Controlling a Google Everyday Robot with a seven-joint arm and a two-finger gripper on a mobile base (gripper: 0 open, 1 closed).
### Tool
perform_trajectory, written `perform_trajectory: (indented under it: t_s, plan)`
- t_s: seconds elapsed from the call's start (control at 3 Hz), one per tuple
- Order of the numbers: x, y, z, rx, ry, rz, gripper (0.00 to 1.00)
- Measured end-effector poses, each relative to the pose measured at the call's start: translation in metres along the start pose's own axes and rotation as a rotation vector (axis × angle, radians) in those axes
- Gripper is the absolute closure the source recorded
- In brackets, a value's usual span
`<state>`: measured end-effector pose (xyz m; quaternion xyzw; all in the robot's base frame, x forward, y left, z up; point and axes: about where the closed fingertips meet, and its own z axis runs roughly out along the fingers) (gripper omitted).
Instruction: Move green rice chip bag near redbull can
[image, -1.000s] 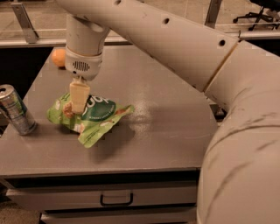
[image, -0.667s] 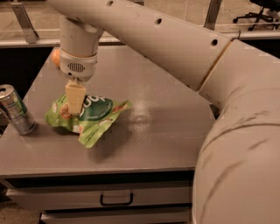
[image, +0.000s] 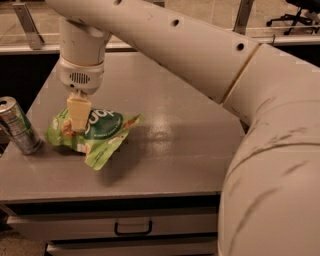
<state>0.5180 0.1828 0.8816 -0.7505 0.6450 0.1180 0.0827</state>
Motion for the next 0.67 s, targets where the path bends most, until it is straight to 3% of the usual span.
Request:
perform_trajectory:
  t_s: [0.33,0.67]
  plan:
    - [-0.0018,-0.0015,0.0018,0.003,-0.005,-0.001,0.00]
    - [-0.0019,-0.0015,0.0018,0.003,-0.005,-0.001,0.00]
